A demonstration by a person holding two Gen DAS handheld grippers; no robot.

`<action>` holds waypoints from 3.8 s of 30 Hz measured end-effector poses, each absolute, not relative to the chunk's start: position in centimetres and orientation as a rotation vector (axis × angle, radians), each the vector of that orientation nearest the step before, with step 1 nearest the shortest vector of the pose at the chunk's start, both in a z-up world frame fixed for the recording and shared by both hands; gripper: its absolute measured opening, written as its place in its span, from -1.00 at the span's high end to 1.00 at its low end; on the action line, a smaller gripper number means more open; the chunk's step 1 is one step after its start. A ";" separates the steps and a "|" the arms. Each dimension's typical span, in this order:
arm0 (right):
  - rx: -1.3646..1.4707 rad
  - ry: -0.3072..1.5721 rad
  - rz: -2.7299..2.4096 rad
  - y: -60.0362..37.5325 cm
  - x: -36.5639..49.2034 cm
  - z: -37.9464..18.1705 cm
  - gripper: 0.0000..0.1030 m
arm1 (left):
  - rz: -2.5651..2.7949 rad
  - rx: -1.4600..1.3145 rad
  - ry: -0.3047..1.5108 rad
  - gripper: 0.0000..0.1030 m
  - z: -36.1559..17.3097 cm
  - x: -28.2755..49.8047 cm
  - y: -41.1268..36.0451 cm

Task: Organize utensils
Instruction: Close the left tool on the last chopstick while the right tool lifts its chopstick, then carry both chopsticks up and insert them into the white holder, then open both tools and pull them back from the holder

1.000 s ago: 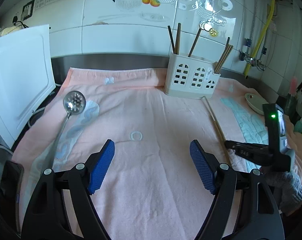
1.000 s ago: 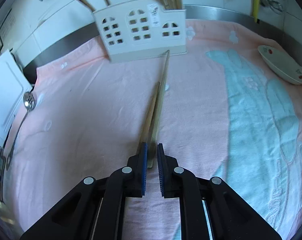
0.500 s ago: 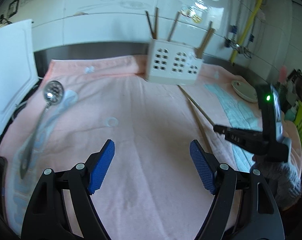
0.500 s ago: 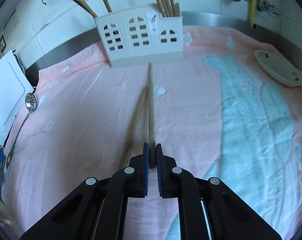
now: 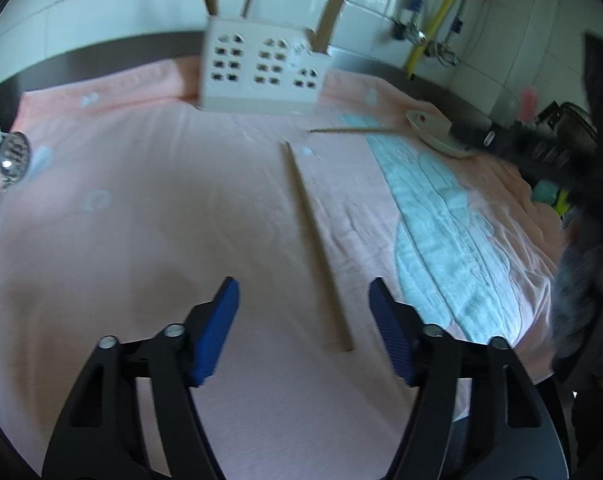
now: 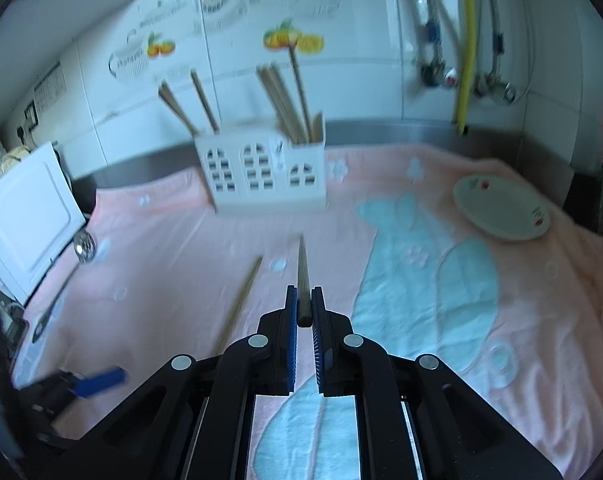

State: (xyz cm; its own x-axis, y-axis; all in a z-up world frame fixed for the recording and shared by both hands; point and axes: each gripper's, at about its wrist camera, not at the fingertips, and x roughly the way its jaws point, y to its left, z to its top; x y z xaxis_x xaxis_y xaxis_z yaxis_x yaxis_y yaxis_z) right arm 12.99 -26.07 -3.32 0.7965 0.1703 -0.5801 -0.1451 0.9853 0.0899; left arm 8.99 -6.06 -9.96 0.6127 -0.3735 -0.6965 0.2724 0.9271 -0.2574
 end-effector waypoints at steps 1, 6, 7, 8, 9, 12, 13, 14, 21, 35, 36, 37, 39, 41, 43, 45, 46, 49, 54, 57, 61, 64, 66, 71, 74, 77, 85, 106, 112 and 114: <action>0.042 0.615 0.170 -26.3 12.8 -2.8 0.87 | -0.382 -0.136 0.840 -0.11 -10.2 9.2 -6.4; 0.025 0.550 0.173 -27.1 11.6 -0.4 0.87 | -0.400 -0.124 0.871 0.24 -11.3 10.1 -8.2; 0.024 0.539 0.175 -27.2 11.4 0.0 0.87 | -0.398 -0.116 0.876 0.38 -11.5 10.3 -8.5; 0.021 0.532 0.178 -27.3 11.2 0.3 0.87 | -0.394 -0.111 0.885 0.48 -11.8 10.5 -8.8; 0.019 0.527 0.181 -27.3 11.1 0.5 0.87 | -0.391 -0.112 0.893 0.49 -12.0 10.6 -9.0; 0.010 0.513 0.186 -27.3 10.9 1.1 0.87 | -0.356 -0.083 0.898 0.58 -12.4 10.9 -9.7; 0.008 0.510 0.188 -27.4 10.9 1.2 0.87 | -0.346 -0.072 0.896 0.59 -12.4 11.0 -9.9; 0.009 0.507 0.188 -27.4 10.8 1.3 0.87 | -0.339 -0.065 0.894 0.64 -12.4 11.0 -10.0; -0.004 0.507 0.189 -27.5 11.0 1.6 0.87 | -0.296 -0.043 0.881 0.87 -11.6 11.5 -9.4; -0.045 0.590 0.235 -27.5 15.0 4.3 0.87 | -0.339 -0.005 0.623 0.89 -1.7 12.8 -6.2; -0.046 0.601 0.244 -27.5 15.5 4.6 0.87 | -0.357 0.001 0.604 0.89 -1.0 13.2 -6.2; -0.046 0.606 0.247 -27.4 15.8 4.8 0.87 | -0.365 0.009 0.591 0.89 -0.4 13.5 -6.2; -0.054 0.610 0.254 -27.3 16.4 5.4 0.87 | -0.384 0.030 0.569 0.89 0.6 14.2 -6.4; -0.070 0.611 0.255 -27.2 17.1 6.1 0.87 | -0.395 0.039 0.573 0.89 1.2 15.1 -6.3; -0.071 0.623 0.265 -27.0 18.1 6.8 0.87 | -0.406 0.042 0.586 0.89 1.5 15.9 -6.2; -0.072 0.628 0.265 -27.0 19.0 7.4 0.87 | -0.411 0.038 0.593 0.89 2.0 16.8 -6.0; -0.080 0.628 0.264 -26.9 19.6 7.9 0.87 | -0.413 0.038 0.591 0.89 2.4 17.3 -6.0; -0.094 0.614 0.247 -26.8 21.7 9.5 0.87 | -0.412 0.065 0.568 0.89 3.8 18.3 -6.2; -0.071 0.574 0.217 -26.9 25.4 12.4 0.87 | -0.408 0.088 0.524 0.90 6.8 20.1 -6.4; -0.059 0.530 0.198 -26.8 27.4 14.2 0.87 | -0.403 0.085 0.476 0.90 9.7 21.5 -6.1; -0.022 0.482 0.189 -26.6 30.0 15.9 0.87 | -0.387 0.085 0.395 0.90 13.0 22.9 -5.7; -0.011 0.449 0.175 -26.2 31.7 16.6 0.87 | -0.372 0.075 0.350 0.90 15.2 24.1 -5.4; 0.000 0.441 0.174 -26.1 32.6 16.8 0.87 | -0.359 0.066 0.318 0.90 16.5 25.1 -5.2; 0.030 0.436 0.196 -25.7 34.5 16.5 0.87 | -0.334 0.033 0.263 0.90 18.5 27.4 -4.9; 0.012 0.447 0.204 -25.2 35.2 15.8 0.87 | -0.298 0.032 0.232 0.90 19.2 28.5 -4.7; 0.005 0.463 0.216 -25.0 35.5 14.8 0.87 | -0.262 0.023 0.225 0.90 19.0 29.7 -4.4; -0.033 0.517 0.229 -24.8 35.8 12.4 0.87 | -0.207 -0.007 0.292 0.90 15.7 32.4 -3.3; -0.044 0.549 0.214 -25.2 34.8 11.6 0.62 | -0.188 -0.021 0.429 0.33 11.7 33.3 -2.4; -0.054 0.527 0.205 -25.1 32.3 12.3 0.32 | -0.187 -0.019 0.416 0.01 11.9 30.6 -2.0; -0.055 0.518 0.201 -25.0 31.2 12.4 0.14 | -0.187 -0.025 0.417 -0.14 11.9 29.6 -1.9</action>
State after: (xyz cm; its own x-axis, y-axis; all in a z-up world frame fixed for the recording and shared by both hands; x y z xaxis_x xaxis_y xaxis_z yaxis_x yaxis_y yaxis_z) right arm 31.15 -25.00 12.38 0.8497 0.1770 -0.4967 -0.2049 0.9788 -0.0018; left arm 29.63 -1.85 11.88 0.8973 -0.1853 -0.4006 0.1751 0.9826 -0.0623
